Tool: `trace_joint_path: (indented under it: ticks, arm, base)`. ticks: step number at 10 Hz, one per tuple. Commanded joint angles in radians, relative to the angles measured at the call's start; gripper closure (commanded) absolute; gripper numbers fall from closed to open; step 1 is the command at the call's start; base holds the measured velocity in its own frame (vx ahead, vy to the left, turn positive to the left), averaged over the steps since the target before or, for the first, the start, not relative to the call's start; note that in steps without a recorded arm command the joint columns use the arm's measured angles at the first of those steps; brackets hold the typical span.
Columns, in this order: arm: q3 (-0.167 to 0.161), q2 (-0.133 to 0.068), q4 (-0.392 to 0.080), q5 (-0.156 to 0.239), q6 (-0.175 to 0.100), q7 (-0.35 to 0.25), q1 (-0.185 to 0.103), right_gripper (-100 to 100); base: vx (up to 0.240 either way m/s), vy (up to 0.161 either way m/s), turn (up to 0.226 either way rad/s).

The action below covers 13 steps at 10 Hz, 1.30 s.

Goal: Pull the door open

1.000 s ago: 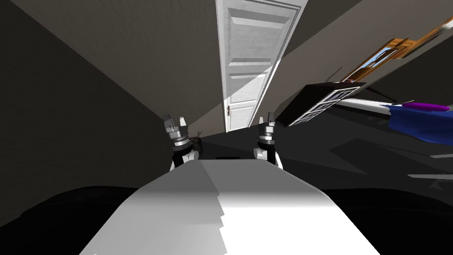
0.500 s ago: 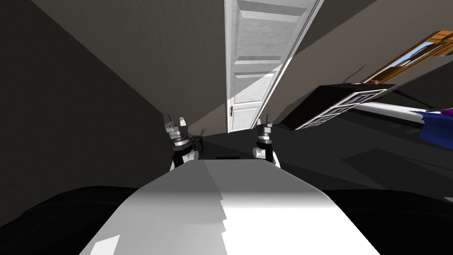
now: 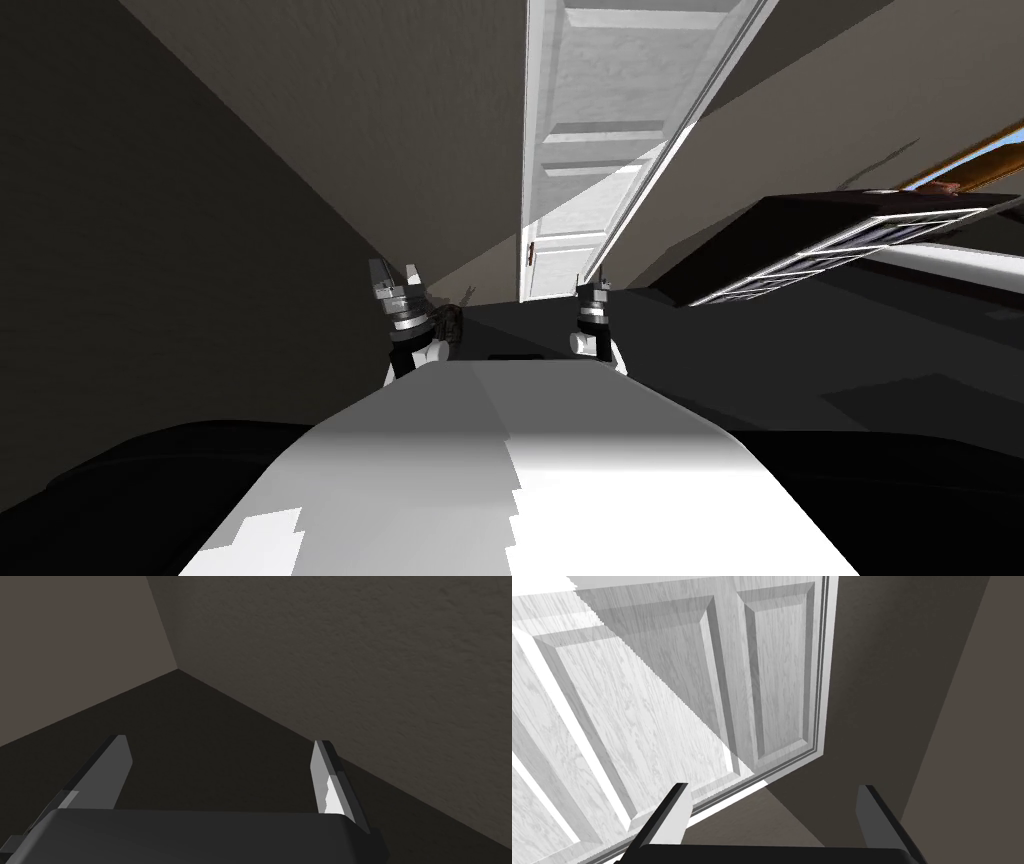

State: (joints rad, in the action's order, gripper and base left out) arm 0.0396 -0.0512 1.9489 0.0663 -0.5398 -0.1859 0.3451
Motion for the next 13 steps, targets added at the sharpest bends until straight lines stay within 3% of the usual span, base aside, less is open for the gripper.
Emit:
trace_joint_path:
  ticks: [1, 9, 13]
  arm:
    - [0.007, -0.005, -0.045, 0.021, -0.01, -0.041, -0.016, -100]
    - [0.04, -0.024, -0.271, 0.12, -0.068, -0.218, -0.101, -100]
    - [0.05, -0.029, -0.346, 0.15, -0.085, -0.272, -0.126, -100]
  base:
    - [0.089, -0.048, 0.183]
    - [0.072, -0.045, 0.169]
    - [0.052, -0.044, 0.117]
